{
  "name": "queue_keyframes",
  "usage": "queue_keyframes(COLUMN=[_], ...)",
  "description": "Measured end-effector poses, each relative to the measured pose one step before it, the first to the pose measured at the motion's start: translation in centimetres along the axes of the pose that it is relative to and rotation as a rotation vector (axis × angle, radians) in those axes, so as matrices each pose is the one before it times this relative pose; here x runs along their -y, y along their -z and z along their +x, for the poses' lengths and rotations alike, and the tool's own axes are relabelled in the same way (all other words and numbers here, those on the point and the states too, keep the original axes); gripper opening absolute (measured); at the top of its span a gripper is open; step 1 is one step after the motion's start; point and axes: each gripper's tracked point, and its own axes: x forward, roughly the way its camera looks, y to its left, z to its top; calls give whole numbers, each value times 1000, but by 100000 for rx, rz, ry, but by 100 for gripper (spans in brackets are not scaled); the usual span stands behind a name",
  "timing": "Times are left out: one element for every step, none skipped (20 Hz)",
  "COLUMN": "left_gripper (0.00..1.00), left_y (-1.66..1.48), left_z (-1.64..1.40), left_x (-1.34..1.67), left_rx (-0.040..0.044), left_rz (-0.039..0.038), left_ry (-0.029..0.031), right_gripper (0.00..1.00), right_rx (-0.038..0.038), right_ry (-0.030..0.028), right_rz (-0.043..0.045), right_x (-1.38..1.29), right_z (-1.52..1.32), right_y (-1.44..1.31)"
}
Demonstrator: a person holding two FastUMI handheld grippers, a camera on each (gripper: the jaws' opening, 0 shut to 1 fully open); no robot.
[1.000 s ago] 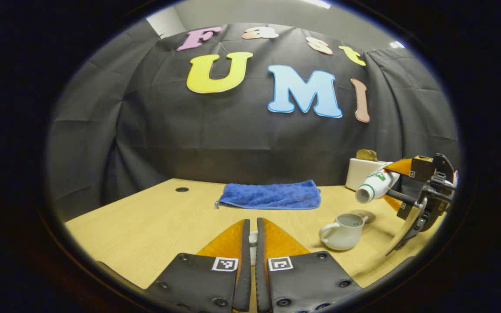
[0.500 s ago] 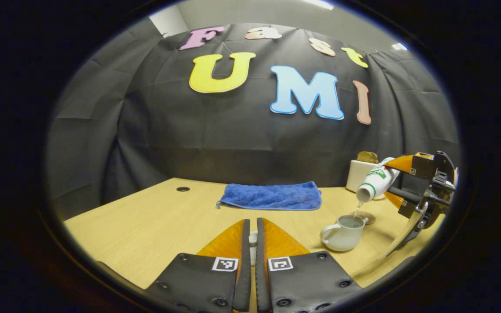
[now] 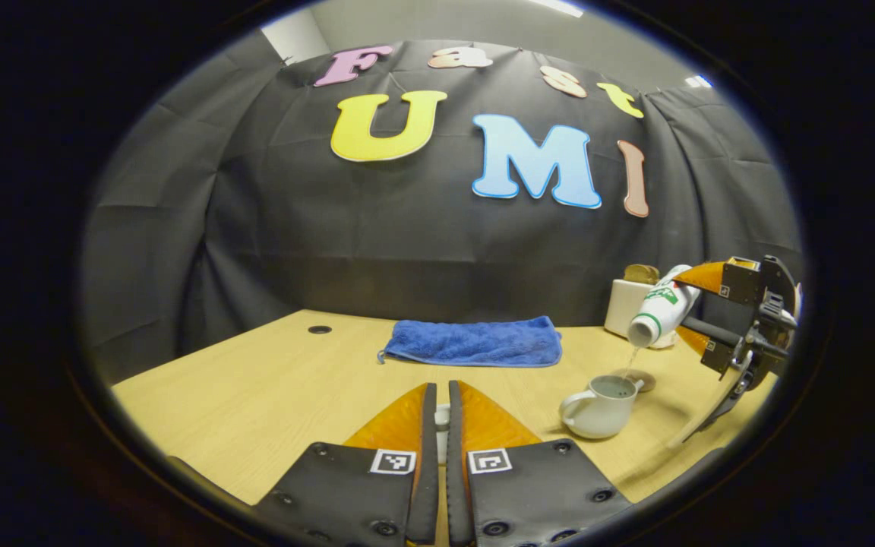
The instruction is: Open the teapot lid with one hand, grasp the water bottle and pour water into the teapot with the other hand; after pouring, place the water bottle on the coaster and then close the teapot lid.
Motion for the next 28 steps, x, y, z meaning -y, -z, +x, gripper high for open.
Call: queue_keyframes(left_gripper=[15,15,15,15,15,15,15,15,15,15,15,15,15,15,15,15,15,15,15,15,15,15,15,15,15,15,15,15], left_y=[15,29,143,-34,67,-29,55,-26,73,-70,122,-183,-33,-29,99,-3,223,-28,17,-10,226,-5,-75,-27,50,-50,-38,-40], left_z=[77,36,68,-48,-46,-2,27,-15,26,-44,3,158,52,9,-33,-41,-39,26,9,-151,44,-91,99,-3,5,40,111,23], left_x=[-15,67,-16,-104,-21,27,37,-120,51,-44,88,134,-76,34,-6,-53,121,-130,3,-114,-78,-25,-21,-82,-16,-83,-28,-18], left_rx=[-18,-81,-59,-90,-56,-38,4,16,7,66,90,90,-6,-25,5,37,-5,-4,-75,-89,-124,-118,-14,43,-8,-43,-106,-102], left_rz=[-103,-39,-45,-51,-88,-84,-11,9,52,7,1,-153,-116,-2,-60,-88,-87,-90,-76,-109,-107,-95,-53,-119,-108,-64,-39,-115], left_ry=[45,4,1,-45,-13,-13,-19,19,10,-18,32,3,89,-2,53,20,-4,-20,12,-42,6,-30,-68,-53,-33,3,-52,24], right_gripper=[70,70,70,70,70,70,70,70,70,70,70,70,70,70,70,70,70,70,70,70,70,70,70,70,70,70,70,70], right_rx=[234,268,232,289,302,312,299,387,203,323,265,473,408,484,444,408,438,397,329,282,376,234,197,292,28,56,2,-10], right_ry=[94,310,309,318,219,228,171,116,195,196,7,-151,-114,-104,89,255,351,323,456,314,349,463,435,558,359,420,321,230], right_rz=[-481,-614,-610,-519,-481,-685,-488,-512,-465,-656,-607,-748,-652,-827,-891,-582,-736,-693,-922,-806,-794,-966,-1126,-978,-892,-634,-536,-578], right_x=[68,155,133,130,129,96,75,68,110,119,63,98,0,78,161,176,189,175,249,169,171,186,217,203,189,166,139,122], right_z=[-47,72,-16,49,1,80,19,5,-6,69,-19,0,47,93,103,-1,89,74,33,97,88,25,68,8,-16,-25,94,-39], right_y=[0,-71,-86,-121,-66,-123,-36,-52,-6,-73,-16,-94,-114,-54,-81,-96,-73,-48,-44,-117,-29,-4,12,-18,87,93,26,75])
